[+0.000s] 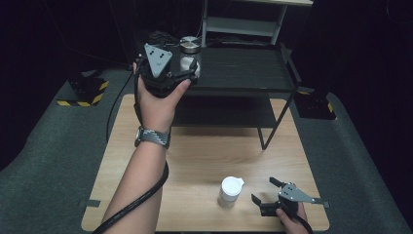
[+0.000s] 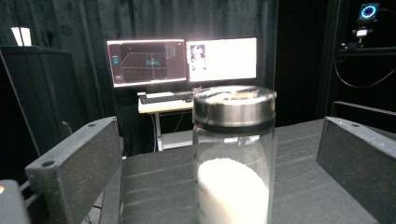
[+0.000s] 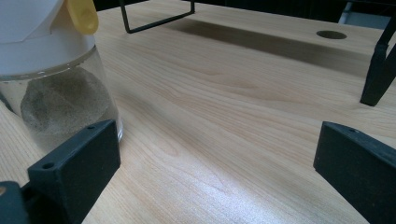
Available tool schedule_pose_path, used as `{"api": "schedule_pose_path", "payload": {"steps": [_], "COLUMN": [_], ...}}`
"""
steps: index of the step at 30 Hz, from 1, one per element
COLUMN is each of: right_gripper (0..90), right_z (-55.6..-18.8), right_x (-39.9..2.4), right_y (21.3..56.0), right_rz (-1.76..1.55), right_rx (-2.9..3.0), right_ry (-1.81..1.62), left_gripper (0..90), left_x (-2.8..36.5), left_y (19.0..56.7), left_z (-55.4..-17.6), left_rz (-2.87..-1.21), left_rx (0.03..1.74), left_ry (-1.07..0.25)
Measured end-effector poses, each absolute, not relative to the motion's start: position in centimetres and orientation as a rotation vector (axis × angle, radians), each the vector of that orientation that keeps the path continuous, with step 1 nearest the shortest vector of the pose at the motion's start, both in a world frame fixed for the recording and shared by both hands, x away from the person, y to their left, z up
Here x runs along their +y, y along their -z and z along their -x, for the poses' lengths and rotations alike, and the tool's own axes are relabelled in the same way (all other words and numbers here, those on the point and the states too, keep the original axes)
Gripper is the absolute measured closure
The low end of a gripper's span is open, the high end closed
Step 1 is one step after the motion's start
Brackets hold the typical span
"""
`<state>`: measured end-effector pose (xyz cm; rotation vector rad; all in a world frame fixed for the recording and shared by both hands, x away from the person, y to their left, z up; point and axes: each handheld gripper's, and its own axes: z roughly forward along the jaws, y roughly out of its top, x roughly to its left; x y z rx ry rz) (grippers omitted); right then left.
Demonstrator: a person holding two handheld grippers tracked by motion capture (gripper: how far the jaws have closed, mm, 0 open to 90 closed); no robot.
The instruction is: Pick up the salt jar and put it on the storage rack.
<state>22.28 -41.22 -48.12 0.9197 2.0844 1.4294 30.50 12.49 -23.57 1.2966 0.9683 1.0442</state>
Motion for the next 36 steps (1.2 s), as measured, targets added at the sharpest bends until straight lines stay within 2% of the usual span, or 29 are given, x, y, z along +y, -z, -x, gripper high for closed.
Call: {"api": "schedule_pose_path", "payload": {"steps": [11, 36], "right_gripper": [0.0, 0.0], "right_z": [-22.3, -22.3], "right_x": [-41.3, -41.3], "right_y": [48.1, 48.1], "right_rz": [-0.926, -0.924], "right_rx": [2.084, 2.084], "right_ry": [-1.433, -1.432], "left_gripper": [0.4, 0.4], "left_x": [14.4, 16.3], "left_y": [25.9, 31.5], "left_z": [-29.0, -25.3], "left_rz": [-1.266, -1.345], "left_rx": [0.965, 0.890], "left_ry": [-0.984, -0.929]}}
